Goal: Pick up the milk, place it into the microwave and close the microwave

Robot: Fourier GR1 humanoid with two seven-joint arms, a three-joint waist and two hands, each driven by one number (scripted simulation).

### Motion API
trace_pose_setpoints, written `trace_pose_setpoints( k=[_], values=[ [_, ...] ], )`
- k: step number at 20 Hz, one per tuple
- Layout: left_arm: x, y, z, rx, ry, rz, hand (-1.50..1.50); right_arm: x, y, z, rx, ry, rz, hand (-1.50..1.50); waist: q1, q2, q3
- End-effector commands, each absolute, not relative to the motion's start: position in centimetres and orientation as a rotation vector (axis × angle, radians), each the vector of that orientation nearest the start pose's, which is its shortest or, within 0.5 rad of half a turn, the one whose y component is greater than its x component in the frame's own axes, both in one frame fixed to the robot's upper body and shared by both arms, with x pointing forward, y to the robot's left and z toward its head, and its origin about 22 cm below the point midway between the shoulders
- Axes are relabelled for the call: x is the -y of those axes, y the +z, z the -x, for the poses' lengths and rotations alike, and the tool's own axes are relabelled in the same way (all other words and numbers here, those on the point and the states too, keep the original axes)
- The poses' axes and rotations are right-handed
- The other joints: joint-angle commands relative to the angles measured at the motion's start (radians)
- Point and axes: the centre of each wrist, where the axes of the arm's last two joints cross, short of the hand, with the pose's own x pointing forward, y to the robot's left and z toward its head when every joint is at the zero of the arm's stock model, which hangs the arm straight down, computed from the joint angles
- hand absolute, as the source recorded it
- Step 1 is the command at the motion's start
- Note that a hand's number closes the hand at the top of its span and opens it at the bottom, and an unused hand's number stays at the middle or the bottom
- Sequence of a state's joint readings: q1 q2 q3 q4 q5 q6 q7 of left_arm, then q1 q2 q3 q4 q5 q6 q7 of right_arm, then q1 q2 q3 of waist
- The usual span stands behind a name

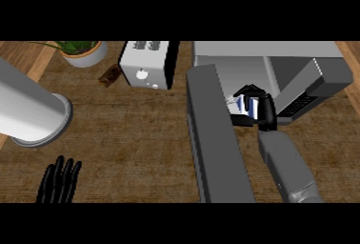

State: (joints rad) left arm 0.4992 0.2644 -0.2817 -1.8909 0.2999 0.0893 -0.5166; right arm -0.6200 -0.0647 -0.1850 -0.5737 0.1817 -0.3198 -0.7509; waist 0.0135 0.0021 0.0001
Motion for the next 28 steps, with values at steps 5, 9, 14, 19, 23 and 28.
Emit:
trace_pose_setpoints(
  k=[5,9,14,19,23,28],
  values=[
    [-25.0,-0.9,-11.1,1.868,0.07,0.14,-1.5,21.8,-3.5,-39.4,1.82,0.31,0.638,1.5,0.031,0.011,0.001],
    [-25.1,-0.5,-12.8,1.861,0.092,0.143,-1.5,23.1,-2.5,-40.3,1.801,0.35,0.679,1.5,0.041,0.02,0.002],
    [-25.4,-0.3,-12.1,1.857,0.064,0.164,-1.5,23.7,-1.1,-41.3,1.766,0.381,0.829,1.5,0.071,0.03,0.003],
    [-26.1,0.5,-14.3,1.862,-0.004,0.063,-1.5,25.7,1.5,-42.5,1.765,0.307,0.99,1.5,0.076,0.043,0.005],
    [-25.5,-0.4,-13.9,1.868,-0.042,0.052,-1.5,25.3,1.0,-42.4,1.73,0.313,1.084,-1.5,0.107,0.051,0.005],
    [-24.8,-0.5,-13.4,1.846,-0.077,0.068,-1.5,25.9,1.4,-42.5,1.69,0.424,1.129,-1.5,0.118,0.05,0.005]
  ],
)
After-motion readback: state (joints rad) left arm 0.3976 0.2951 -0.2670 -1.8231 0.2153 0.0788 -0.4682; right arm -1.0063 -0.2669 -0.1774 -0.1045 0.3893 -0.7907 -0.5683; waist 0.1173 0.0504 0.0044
